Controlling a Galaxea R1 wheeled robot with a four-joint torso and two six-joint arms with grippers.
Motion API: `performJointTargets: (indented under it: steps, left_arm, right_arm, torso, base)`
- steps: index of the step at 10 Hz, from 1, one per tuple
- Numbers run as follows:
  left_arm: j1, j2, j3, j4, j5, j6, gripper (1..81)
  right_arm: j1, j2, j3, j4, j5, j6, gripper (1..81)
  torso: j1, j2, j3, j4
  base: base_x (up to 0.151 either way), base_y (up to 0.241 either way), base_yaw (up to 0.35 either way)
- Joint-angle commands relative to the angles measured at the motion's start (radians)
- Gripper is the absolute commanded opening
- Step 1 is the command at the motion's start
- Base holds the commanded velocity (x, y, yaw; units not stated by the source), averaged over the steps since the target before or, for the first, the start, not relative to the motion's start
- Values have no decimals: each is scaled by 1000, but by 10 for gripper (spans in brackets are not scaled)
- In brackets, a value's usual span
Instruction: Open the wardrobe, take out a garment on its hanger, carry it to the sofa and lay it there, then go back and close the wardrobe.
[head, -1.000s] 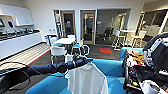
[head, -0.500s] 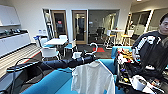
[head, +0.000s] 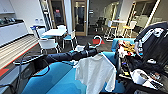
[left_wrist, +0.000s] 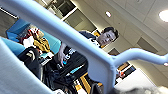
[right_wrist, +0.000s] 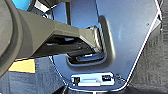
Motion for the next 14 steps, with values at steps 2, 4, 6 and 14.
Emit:
performJointTargets:
  steps: [2,4,6,14]
  left_arm:
    - [-265,68,-64,17,-34,-54,10]
    - [-300,149,-127,19,-35,-106,10]
    - [-348,215,-150,17,-35,-120,10]
    - [-451,105,-345,20,28,-177,10]
  right_arm:
    - [15,-7,18,-5,-61,-2,811]
    - [23,-6,18,-4,-71,0,811]
    - [29,0,17,-2,-74,1,811]
    - [34,3,20,-4,-75,1,811]
  torso:
    - [0,0,-32,0]
    - [1,1,-74,0]
    - [1,1,-83,0]
    - [1,1,-82,0]
  base:
    - [0,0,0]
    - [0,0,0]
    - [0,0,0]
    - [0,0,0]
